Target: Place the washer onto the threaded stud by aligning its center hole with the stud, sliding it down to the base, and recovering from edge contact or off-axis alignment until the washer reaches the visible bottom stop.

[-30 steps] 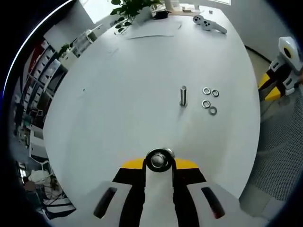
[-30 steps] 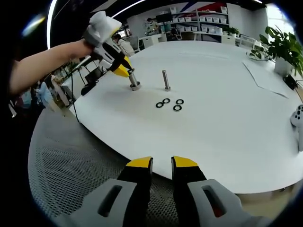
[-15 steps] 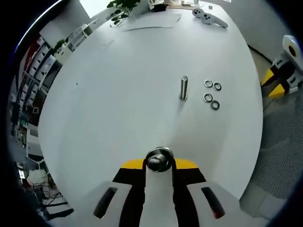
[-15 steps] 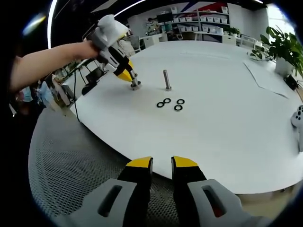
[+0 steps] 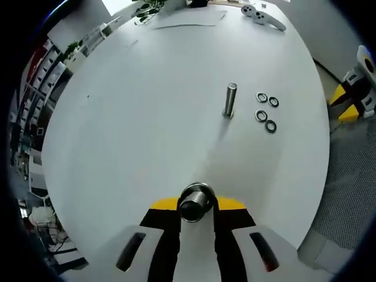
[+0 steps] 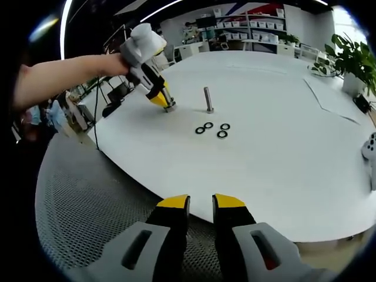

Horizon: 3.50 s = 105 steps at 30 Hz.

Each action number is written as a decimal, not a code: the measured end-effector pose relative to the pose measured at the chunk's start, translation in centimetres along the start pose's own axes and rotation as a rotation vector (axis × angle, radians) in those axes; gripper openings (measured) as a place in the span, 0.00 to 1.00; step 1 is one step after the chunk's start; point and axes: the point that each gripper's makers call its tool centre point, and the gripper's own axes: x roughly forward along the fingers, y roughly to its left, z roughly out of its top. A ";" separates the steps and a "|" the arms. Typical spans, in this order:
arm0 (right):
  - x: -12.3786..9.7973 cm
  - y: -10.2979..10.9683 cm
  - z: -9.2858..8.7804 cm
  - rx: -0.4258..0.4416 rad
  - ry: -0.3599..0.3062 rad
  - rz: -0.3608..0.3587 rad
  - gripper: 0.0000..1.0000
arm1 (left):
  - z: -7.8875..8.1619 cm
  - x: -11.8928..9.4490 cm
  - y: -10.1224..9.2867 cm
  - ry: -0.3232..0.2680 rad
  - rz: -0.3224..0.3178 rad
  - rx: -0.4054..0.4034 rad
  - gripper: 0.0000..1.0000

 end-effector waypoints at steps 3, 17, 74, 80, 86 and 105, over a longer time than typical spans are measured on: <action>0.0 0.0 0.0 0.001 0.000 0.000 0.18 | 0.1 0.2 0.0 0.002 -0.004 -0.005 0.19; 0.0 0.1 0.0 -0.006 -0.001 0.002 0.18 | -2.8 -0.8 -0.6 0.034 -0.017 -0.046 0.26; 0.1 0.0 -0.5 0.000 0.023 0.002 0.19 | -12.1 -11.8 -9.4 -0.647 0.316 -0.688 0.43; 0.0 0.0 -0.6 0.017 0.023 -0.002 0.18 | -11.8 -12.3 -8.7 -0.678 0.400 -0.640 0.51; 0.0 -0.1 -0.5 0.023 0.018 -0.008 0.19 | -12.4 -11.7 -8.7 -0.651 0.385 -0.682 0.48; -0.1 -0.2 -0.3 0.038 -0.001 -0.017 0.20 | -13.5 -10.0 -9.5 -0.551 0.330 -0.700 0.41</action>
